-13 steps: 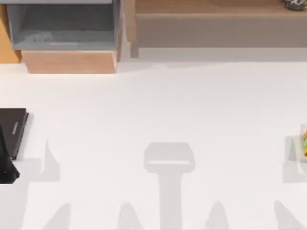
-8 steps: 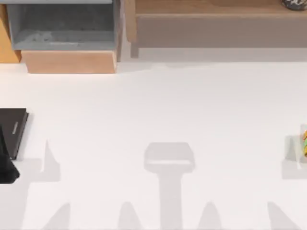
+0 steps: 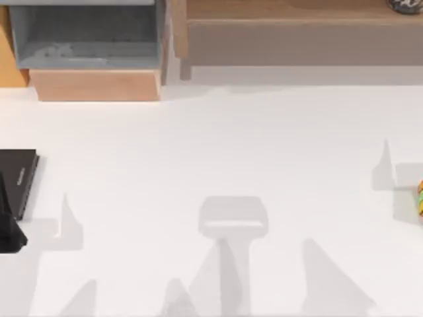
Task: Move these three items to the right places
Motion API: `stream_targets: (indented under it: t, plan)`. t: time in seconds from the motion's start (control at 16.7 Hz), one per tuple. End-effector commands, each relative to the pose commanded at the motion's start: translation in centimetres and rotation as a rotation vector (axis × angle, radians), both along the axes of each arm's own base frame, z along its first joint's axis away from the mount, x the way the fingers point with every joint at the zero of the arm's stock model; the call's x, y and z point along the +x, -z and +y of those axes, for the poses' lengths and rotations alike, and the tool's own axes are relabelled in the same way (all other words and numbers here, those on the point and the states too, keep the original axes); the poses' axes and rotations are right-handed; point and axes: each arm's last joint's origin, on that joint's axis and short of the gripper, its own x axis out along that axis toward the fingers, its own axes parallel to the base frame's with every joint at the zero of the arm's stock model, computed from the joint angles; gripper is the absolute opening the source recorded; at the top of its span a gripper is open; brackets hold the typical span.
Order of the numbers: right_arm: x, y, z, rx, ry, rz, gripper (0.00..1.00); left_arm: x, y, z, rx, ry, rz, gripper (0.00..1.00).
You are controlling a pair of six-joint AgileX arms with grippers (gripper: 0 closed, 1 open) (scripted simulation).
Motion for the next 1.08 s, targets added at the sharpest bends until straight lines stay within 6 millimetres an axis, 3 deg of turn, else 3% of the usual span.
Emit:
stream_targets:
  t: [0.3, 0.66, 0.9, 1.08]
  plan:
    - [8.1, -2.3, 0.7, -0.002, 0.003, 0.002, 1.00, 0.0, 0.0, 0.0, 0.000, 0.000, 0.000, 1.00]
    - [17.6, 0.0, 1.9, -0.004, 0.004, 0.010, 1.00, 0.0, 0.0, 0.0, 0.000, 0.000, 0.000, 1.00]
    - [21.4, 2.6, 2.6, -0.006, 0.004, 0.022, 1.00, 0.0, 0.0, 0.0, 0.000, 0.000, 0.000, 1.00]
    - [22.5, 3.4, 2.7, -0.007, 0.005, 0.021, 1.00, 0.0, 0.0, 0.0, 0.000, 0.000, 0.000, 1.00]
